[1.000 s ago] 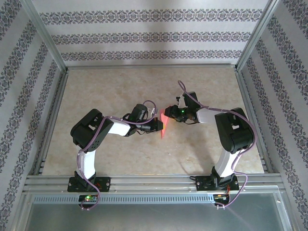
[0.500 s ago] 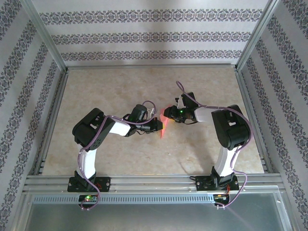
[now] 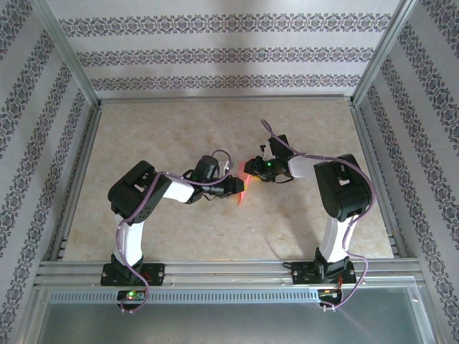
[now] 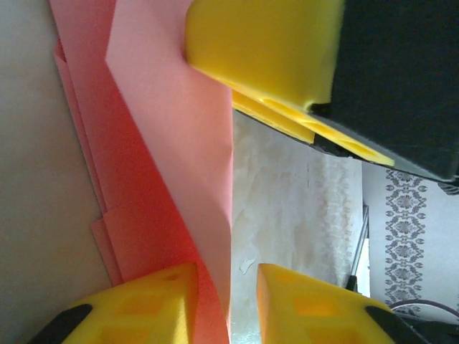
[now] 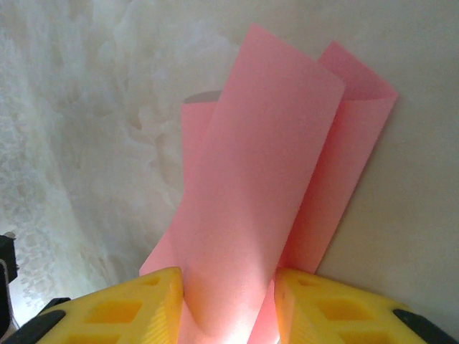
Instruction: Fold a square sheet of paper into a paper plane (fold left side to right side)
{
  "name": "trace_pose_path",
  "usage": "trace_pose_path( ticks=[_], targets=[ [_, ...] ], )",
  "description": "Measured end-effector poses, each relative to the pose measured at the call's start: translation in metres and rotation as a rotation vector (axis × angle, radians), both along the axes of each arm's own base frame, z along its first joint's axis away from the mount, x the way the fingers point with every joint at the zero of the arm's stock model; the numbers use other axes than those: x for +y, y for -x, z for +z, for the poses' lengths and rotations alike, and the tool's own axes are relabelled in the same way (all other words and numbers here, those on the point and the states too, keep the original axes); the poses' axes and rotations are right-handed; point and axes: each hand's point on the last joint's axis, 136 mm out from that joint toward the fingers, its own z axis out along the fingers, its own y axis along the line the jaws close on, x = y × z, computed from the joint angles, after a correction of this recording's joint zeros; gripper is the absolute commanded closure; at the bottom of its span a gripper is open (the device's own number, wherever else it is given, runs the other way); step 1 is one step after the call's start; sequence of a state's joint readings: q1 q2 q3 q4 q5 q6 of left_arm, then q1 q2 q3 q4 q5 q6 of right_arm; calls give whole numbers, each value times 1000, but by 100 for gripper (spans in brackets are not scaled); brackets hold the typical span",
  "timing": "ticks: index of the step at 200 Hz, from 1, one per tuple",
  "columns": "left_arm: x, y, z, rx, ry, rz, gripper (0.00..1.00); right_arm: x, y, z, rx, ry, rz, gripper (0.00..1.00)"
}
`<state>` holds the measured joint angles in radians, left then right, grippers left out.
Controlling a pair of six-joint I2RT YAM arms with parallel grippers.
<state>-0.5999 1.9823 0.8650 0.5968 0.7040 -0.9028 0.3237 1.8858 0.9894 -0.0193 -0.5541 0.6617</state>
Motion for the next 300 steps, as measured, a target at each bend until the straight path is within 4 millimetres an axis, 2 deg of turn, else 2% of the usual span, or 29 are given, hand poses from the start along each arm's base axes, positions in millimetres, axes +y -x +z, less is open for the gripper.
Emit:
trace_pose_path(
  ticks=[32,62,97,136,183,300],
  targets=[
    [6,-4,7,-12,5,18,58,0,0,0,3,4,4,59],
    [14,-14,11,-25,5,51,57,0,0,0,4,5,5,59],
    [17,-20,11,-24,-3,70,64,0,0,0,4,5,5,59],
    [11,-31,16,-37,6,70,76,0,0,0,4,5,5,59],
    [12,-33,5,-16,-25,79,84,0,0,0,2,6,7,59],
    [12,-38,-8,-8,-80,74,91,0,1,-1,-8,21,24,59]
  ],
)
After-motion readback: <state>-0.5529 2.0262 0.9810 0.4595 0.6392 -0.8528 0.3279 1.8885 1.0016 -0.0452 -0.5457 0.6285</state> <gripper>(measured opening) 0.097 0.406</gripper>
